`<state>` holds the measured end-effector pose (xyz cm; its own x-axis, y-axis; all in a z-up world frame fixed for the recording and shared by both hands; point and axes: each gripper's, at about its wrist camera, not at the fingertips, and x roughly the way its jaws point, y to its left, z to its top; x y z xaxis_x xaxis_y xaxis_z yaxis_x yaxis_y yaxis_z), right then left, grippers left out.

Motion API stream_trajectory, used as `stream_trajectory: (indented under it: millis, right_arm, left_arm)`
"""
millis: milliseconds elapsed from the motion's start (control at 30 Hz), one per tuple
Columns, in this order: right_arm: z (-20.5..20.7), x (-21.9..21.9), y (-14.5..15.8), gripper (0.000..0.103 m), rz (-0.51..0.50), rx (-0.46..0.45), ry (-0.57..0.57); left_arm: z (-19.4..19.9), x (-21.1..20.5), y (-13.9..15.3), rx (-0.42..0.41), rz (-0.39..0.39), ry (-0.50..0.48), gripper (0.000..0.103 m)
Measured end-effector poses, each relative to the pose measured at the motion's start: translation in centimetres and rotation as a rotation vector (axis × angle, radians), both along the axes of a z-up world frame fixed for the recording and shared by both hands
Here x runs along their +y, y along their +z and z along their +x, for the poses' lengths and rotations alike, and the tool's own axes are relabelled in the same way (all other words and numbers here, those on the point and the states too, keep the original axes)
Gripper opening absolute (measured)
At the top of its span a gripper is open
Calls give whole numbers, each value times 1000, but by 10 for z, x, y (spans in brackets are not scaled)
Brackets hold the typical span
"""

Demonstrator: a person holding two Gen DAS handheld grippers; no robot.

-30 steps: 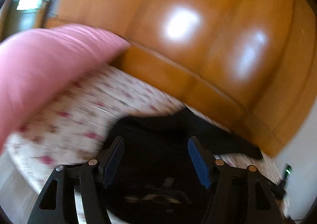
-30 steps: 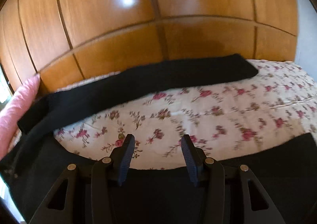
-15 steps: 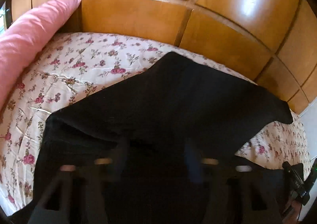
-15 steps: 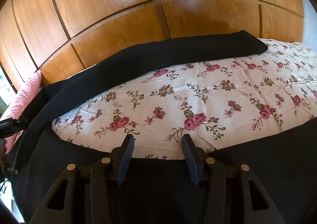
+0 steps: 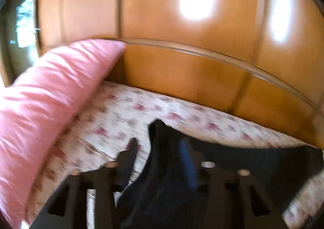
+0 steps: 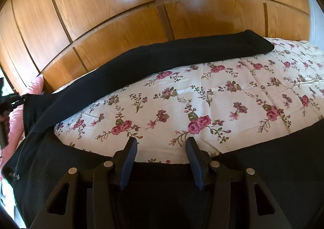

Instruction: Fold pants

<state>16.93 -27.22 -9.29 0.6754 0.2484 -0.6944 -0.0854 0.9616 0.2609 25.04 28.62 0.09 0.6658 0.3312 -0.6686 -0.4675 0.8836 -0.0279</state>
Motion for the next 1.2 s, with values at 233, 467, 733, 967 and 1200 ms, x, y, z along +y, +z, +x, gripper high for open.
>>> stream_trajectory:
  millis: [233,467,733,967,1200]
  right_arm:
    - [0,0,-1,51,5,-2,-3]
    - [1,-1,0,51,15,-2,-6]
    - [18,-22,10,51,124,72,4]
    - [98,-113,17,51,227,67,-243]
    - [157,-178,-7,51,372,84,-437]
  left_arm:
    - [-39,8,-21,-80,-282,176,50]
    - [-39,-90,-89,-16,-401,-166,50]
    - [-46,-89,-104,-60,-394,-186,50]
    - [-48,-91,-109,-91,-390,-198,54]
    - [-46,-97,-112,-105,-360,-209,59]
